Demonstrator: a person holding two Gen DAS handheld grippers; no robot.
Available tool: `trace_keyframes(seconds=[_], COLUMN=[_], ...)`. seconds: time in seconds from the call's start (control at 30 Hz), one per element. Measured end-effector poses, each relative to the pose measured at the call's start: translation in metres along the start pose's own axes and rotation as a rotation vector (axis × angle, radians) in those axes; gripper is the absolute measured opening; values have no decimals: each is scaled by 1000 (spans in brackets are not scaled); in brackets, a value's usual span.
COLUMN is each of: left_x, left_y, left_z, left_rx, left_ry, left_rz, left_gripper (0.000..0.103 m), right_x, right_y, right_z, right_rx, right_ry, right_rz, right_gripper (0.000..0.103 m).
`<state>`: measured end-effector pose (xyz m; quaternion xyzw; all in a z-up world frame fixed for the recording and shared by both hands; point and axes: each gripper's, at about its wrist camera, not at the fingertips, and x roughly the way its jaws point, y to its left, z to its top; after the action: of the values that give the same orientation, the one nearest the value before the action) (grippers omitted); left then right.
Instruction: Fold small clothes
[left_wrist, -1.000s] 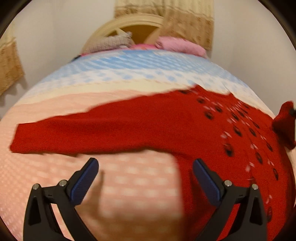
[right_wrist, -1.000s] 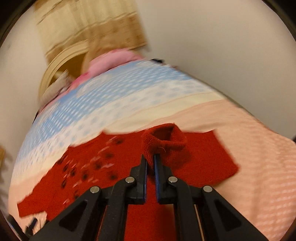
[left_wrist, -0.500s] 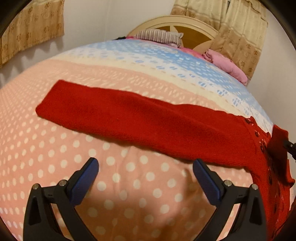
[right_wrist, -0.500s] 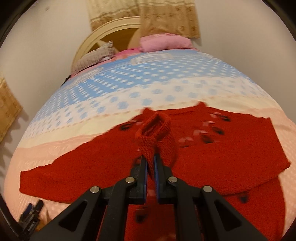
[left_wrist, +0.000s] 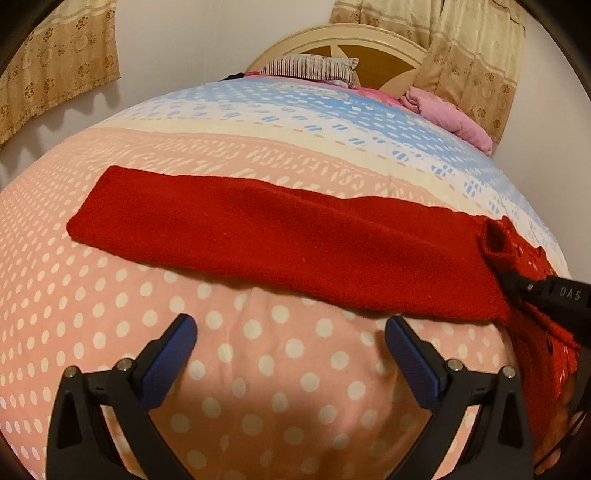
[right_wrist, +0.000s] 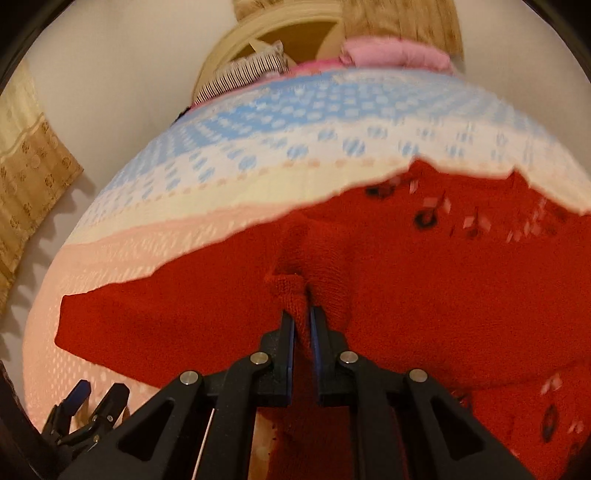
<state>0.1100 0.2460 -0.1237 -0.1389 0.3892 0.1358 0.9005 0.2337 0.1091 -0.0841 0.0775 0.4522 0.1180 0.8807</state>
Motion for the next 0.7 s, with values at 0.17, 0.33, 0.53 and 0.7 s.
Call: trace_keyframes(seconds=[0.17, 0.33, 0.53, 0.7], left_x=[2, 5, 6, 7], left_y=[-3, -6, -8, -10], left_z=[0, -1, -2, -3], left_rx=[27, 53, 82, 96], left_ry=[10, 15, 16, 19], left_rz=[21, 44, 63, 80], left_gripper=[103, 103, 103, 103], right_x=[-2, -23, -70, -111], right_y=[0, 18, -21, -118], right_z=[-4, -12, -16, -14], right_rx=[-6, -73, -28, 130], right_ry=[22, 18, -113, -208], right_rz=[83, 176, 57, -167], right_gripper=[48, 53, 53, 50])
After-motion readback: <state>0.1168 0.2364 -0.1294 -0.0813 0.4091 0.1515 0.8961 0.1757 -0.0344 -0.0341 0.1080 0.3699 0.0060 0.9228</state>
